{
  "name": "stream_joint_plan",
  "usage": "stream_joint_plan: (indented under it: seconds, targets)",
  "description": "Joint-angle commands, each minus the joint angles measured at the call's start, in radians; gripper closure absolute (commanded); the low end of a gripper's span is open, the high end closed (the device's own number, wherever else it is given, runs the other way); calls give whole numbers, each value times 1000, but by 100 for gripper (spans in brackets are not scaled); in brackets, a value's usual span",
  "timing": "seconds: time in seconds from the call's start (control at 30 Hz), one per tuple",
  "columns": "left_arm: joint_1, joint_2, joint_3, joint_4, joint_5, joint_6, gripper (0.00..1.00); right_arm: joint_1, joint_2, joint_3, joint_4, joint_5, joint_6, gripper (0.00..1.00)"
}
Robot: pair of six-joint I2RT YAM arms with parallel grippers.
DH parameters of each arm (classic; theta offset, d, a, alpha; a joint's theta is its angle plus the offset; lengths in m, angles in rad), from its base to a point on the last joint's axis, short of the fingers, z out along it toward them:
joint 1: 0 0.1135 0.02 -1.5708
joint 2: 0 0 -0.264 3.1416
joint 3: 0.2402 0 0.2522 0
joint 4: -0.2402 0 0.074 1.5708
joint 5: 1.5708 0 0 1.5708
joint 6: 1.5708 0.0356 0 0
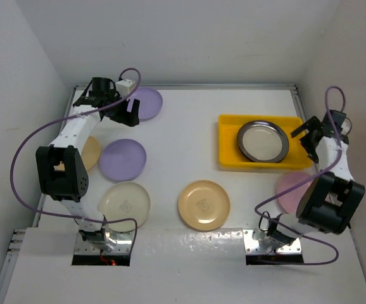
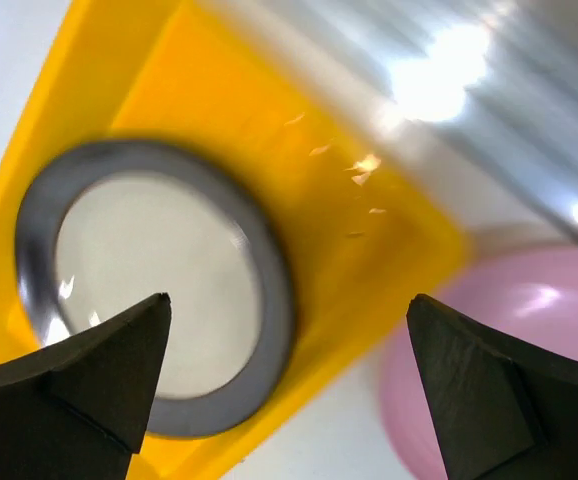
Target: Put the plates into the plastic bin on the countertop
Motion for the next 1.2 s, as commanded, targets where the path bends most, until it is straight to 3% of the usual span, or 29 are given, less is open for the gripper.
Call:
stream_joint_plan:
  seconds: [0.0,0.03,0.13,0.23,0.3,0.43,0.57,0.67,0.73,0.8,0.83,0.87,0.93,1.17]
  targets:
    - [-12,-72,9,27,34,19,10,-78,-169,-15,-168,309,141,1]
    - [-12,-72,9,27,34,19,10,-104,-192,-53,-185,340,141,1]
    - [-23,-113,-15,37,34,28,10,-161,-324,-209,-251,419,342,1]
    - [-44,-156,-57,37,34,38,10,-331,-456,-380,-277,424,478,13]
    - [-69,-178,-77,37,34,38,10,-376,-530,-459,-306,452,527,14]
    - [-103,-242,-129,37,34,38,10,-411,-582,-550,-348,480,562,14]
    - [-141,-299,-172,37,24,38,10,-415,-550,-648,-236,443,513,18]
    - [-141,-334,-193,27,24,28,10,-415,-518,-706,-69,361,445,28]
    - [-150,-348,-203,27,10,28,10,-415,-509,-720,-23,348,427,43]
    - [-150,-362,-212,27,0,28,10,-413,-507,-731,-13,353,430,59]
    - [-150,-377,-221,27,0,28,10,-419,-508,-730,-15,359,434,77]
    - [-150,-377,-232,27,0,28,10,-416,-507,-727,-53,366,440,87]
    - [-150,-405,-242,27,0,28,10,-418,-513,-711,-91,392,469,100]
    - [-195,-469,-284,27,-9,47,10,-419,-668,-589,-387,472,601,100]
